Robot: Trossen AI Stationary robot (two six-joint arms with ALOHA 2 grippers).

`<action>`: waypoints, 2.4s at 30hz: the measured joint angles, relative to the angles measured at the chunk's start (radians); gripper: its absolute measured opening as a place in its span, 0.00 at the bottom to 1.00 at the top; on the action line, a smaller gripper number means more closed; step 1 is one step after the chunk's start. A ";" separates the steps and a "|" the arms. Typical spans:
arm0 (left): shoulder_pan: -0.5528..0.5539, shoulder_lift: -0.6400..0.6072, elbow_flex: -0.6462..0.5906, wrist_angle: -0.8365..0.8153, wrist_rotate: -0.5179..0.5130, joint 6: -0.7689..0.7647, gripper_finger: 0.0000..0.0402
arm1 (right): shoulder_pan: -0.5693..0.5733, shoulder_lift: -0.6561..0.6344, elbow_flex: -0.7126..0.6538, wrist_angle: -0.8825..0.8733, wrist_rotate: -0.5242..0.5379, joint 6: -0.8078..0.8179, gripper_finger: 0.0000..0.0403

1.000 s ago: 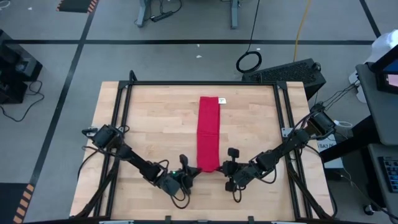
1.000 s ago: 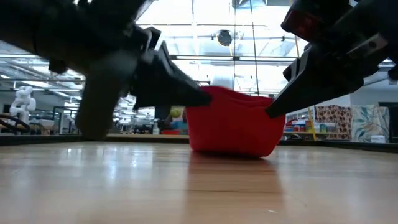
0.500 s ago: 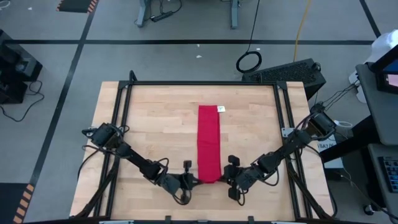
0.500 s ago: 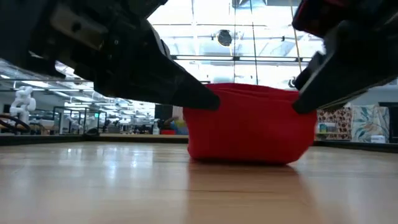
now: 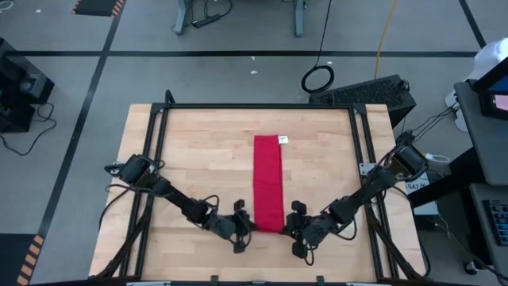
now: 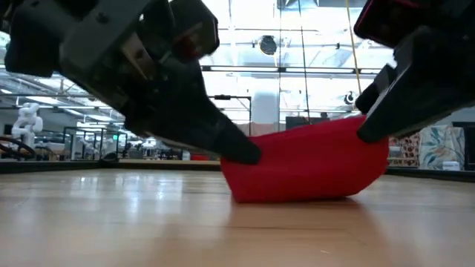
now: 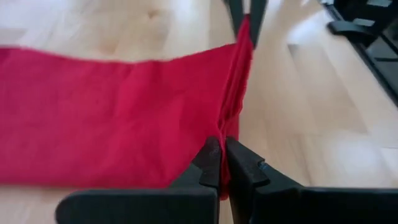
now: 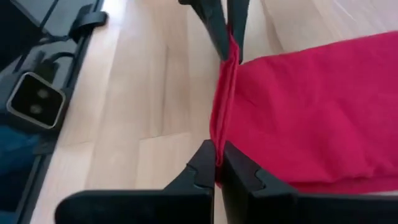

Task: Roll towel
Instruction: Roll the red towel

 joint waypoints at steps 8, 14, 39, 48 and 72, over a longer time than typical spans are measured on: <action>-0.010 0.000 -0.013 0.117 0.217 -0.082 0.03 | 0.009 0.025 0.000 0.137 -0.139 0.205 0.00; 0.000 0.000 -0.014 0.112 0.258 -0.101 0.03 | 0.007 0.026 0.000 0.188 -0.157 0.137 0.00; 0.099 0.001 -0.029 -0.023 0.359 -0.179 0.04 | 0.038 0.135 -0.001 0.179 0.034 0.010 0.19; 0.099 0.001 -0.029 -0.034 0.332 -0.182 0.04 | 0.155 0.135 0.000 0.240 0.285 -0.184 0.40; 0.100 0.001 -0.029 -0.038 0.317 -0.200 0.04 | 0.162 0.403 0.149 0.365 0.472 -0.338 0.48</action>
